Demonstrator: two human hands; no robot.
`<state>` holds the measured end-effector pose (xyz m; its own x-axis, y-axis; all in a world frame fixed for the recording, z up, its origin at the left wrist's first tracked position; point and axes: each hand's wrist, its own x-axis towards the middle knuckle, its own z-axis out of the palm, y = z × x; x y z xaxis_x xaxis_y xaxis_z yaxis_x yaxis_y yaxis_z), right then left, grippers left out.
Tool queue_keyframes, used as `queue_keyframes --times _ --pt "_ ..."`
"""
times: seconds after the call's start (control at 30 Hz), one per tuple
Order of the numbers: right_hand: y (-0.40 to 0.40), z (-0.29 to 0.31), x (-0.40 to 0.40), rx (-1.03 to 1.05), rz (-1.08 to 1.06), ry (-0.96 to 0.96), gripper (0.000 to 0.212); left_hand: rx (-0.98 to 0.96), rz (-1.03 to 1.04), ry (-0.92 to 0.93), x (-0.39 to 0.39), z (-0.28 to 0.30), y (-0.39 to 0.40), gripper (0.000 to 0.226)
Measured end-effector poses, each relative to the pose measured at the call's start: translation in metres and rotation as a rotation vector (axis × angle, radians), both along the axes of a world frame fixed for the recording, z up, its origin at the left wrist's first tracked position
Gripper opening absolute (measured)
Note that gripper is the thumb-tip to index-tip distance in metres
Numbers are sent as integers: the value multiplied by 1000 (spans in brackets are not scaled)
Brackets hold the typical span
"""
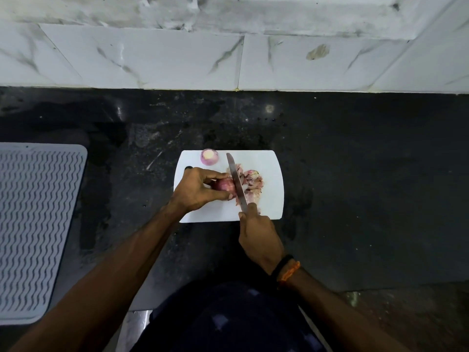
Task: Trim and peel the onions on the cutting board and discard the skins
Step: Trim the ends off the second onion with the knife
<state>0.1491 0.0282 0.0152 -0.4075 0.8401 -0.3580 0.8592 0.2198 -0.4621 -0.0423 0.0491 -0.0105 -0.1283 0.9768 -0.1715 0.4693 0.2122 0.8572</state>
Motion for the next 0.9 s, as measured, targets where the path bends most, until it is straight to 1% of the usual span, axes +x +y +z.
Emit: queue_keyframes --times 0.2,0.37,0.53,0.73,0.9 --pt "18 2 -15 -17 52 -40 46 12 26 -16 2 1 -2 45" --pt "0 5 0 -11 64 -61 37 -7 37 -24 3 1 -3 47" --pt "12 2 -11 -34 45 -81 45 15 41 -24 4 0 -3 47" --pt "2 3 -4 -5 57 -92 40 -3 34 -34 2 -1 -2 45" --pt "9 2 -9 -57 47 -127 47 0 50 -17 7 -2 -4 49"
